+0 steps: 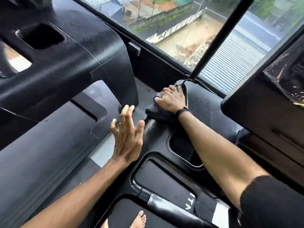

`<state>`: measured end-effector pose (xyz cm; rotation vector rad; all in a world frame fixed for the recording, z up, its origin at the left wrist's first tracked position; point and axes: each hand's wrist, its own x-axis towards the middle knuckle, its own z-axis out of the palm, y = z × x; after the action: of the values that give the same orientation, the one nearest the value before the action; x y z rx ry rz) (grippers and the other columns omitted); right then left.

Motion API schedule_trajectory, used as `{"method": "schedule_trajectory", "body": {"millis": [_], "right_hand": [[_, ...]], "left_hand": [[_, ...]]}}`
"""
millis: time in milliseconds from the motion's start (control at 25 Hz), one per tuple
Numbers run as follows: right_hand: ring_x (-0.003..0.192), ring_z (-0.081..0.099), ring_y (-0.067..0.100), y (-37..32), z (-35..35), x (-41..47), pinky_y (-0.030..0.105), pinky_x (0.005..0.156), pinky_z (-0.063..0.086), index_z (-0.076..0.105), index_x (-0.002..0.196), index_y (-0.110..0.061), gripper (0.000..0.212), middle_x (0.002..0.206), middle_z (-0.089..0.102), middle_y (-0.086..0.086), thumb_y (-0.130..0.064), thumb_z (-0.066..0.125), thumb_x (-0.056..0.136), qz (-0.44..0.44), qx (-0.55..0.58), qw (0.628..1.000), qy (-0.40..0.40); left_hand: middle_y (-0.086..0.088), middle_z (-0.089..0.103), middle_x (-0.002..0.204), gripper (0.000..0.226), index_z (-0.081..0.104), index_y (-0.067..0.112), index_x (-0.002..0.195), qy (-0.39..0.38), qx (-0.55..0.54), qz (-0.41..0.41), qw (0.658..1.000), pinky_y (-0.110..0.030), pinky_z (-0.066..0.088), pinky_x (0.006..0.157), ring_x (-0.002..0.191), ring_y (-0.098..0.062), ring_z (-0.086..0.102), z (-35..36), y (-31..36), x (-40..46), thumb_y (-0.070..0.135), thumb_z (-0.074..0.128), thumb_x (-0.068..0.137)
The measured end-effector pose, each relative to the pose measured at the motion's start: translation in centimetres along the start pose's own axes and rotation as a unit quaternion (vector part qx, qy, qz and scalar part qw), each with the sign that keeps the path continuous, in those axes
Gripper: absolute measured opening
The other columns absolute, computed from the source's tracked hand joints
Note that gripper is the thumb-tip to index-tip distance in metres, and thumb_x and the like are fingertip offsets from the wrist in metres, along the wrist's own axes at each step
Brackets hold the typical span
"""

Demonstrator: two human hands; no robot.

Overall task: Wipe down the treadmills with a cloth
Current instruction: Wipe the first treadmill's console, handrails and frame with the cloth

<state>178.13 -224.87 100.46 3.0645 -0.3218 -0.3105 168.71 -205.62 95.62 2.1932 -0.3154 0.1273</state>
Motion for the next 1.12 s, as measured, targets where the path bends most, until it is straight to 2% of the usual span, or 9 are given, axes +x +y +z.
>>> {"method": "schedule_trajectory", "body": {"millis": [120, 280, 360, 480, 640, 800, 920, 1040, 1120], "right_hand": [[0.12, 0.056, 0.028, -5.8, -0.4, -1.5, 0.047, 0.112, 0.025, 0.073, 0.109, -0.021, 0.056, 0.119, 0.069, 0.006, -0.057, 0.036, 0.086, -0.041, -0.084, 0.992, -0.08], [0.12, 0.054, 0.015, -7.1, 2.3, -15.5, 0.038, 0.111, 0.029, 0.072, 0.106, -0.036, 0.042, 0.109, 0.067, -0.01, -0.056, 0.04, 0.086, -0.234, 0.06, 0.97, 0.029], [0.132, 0.042, 0.012, -3.5, 2.1, -12.4, 0.04, 0.117, 0.022, 0.068, 0.115, -0.041, 0.041, 0.124, 0.06, -0.014, -0.053, 0.041, 0.086, -0.16, 0.052, 0.983, 0.073], [0.127, 0.047, 0.02, -5.4, 0.6, -6.4, 0.042, 0.11, 0.022, 0.072, 0.109, -0.029, 0.045, 0.123, 0.066, -0.003, -0.053, 0.041, 0.088, -0.017, -0.015, 0.999, -0.037], [0.11, 0.064, 0.028, -14.5, 2.7, -14.7, 0.039, 0.099, 0.036, 0.072, 0.106, -0.02, 0.061, 0.108, 0.073, 0.008, -0.057, 0.027, 0.086, -0.217, 0.011, 0.971, -0.097], [0.119, 0.053, 0.014, -11.3, 3.6, -22.2, 0.036, 0.107, 0.033, 0.07, 0.111, -0.034, 0.039, 0.115, 0.066, -0.012, -0.051, 0.047, 0.085, -0.333, 0.127, 0.933, 0.043], [0.122, 0.05, 0.014, -9.6, 3.0, -17.2, 0.037, 0.11, 0.029, 0.071, 0.106, -0.035, 0.04, 0.113, 0.066, -0.012, -0.051, 0.041, 0.085, -0.19, 0.053, 0.979, 0.042], [0.12, 0.058, 0.025, -13.6, 1.8, -13.4, 0.038, 0.103, 0.03, 0.073, 0.103, -0.02, 0.046, 0.118, 0.07, 0.008, -0.052, 0.044, 0.089, -0.122, -0.035, 0.988, -0.092], [0.118, 0.061, 0.027, -17.4, 2.6, -15.3, 0.038, 0.101, 0.033, 0.071, 0.111, -0.02, 0.048, 0.121, 0.069, 0.011, -0.054, 0.046, 0.089, -0.168, -0.048, 0.973, -0.15]], "left_hand": [[0.007, 0.036, 0.154, 0.055, 0.034, 0.022, 0.145, 0.046, -0.074, -0.067, 0.994, -0.044, 0.005, 0.119, 0.138, -0.006, 0.034, -1.2, -0.4, 0.8, 0.047, 0.023, 0.096], [0.0, 0.05, 0.142, 0.051, 0.045, 0.015, 0.138, 0.091, -0.078, -0.116, 0.986, -0.045, 0.009, 0.118, 0.115, 0.001, 0.044, -4.8, -1.9, 1.6, 0.041, 0.03, 0.096], [-0.001, 0.05, 0.143, 0.054, 0.044, 0.016, 0.138, 0.058, -0.043, -0.11, 0.991, -0.042, 0.008, 0.117, 0.122, -0.008, 0.045, -5.4, -2.3, 1.3, 0.043, 0.03, 0.094], [-0.001, 0.051, 0.142, 0.055, 0.044, 0.016, 0.137, 0.038, -0.036, -0.083, 0.995, -0.044, 0.01, 0.117, 0.122, -0.017, 0.047, -6.1, -1.6, 0.2, 0.046, 0.03, 0.093], [-0.003, 0.059, 0.134, 0.056, 0.055, 0.017, 0.128, 0.02, -0.028, -0.112, 0.993, -0.048, 0.025, 0.114, 0.119, -0.026, 0.055, -7.4, -1.7, -0.9, 0.051, 0.031, 0.09], [-0.001, 0.073, 0.089, 0.04, 0.071, 0.022, 0.085, -0.017, -0.05, -0.134, 0.99, -0.034, 0.047, 0.082, 0.093, -0.028, 0.067, -9.9, -3.9, -3.8, 0.047, 0.04, 0.085], [0.011, 0.058, 0.05, 0.045, 0.074, 0.015, 0.077, -0.033, -0.042, -0.157, 0.986, -0.028, 0.033, 0.062, 0.072, -0.029, 0.062, -11.9, -4.4, -6.8, 0.042, 0.042, 0.092], [0.018, 0.06, 0.071, 0.057, 0.077, 0.013, 0.076, -0.026, -0.051, -0.19, 0.98, -0.031, 0.036, 0.065, 0.064, -0.031, 0.053, -13.0, -3.9, -8.7, 0.047, 0.036, 0.098], [-0.003, 0.072, 0.073, 0.059, 0.076, 0.02, 0.069, -0.009, -0.076, -0.211, 0.975, -0.035, 0.049, 0.079, 0.076, -0.029, 0.064, -13.6, -4.4, -9.8, 0.05, 0.03, 0.09]]}}
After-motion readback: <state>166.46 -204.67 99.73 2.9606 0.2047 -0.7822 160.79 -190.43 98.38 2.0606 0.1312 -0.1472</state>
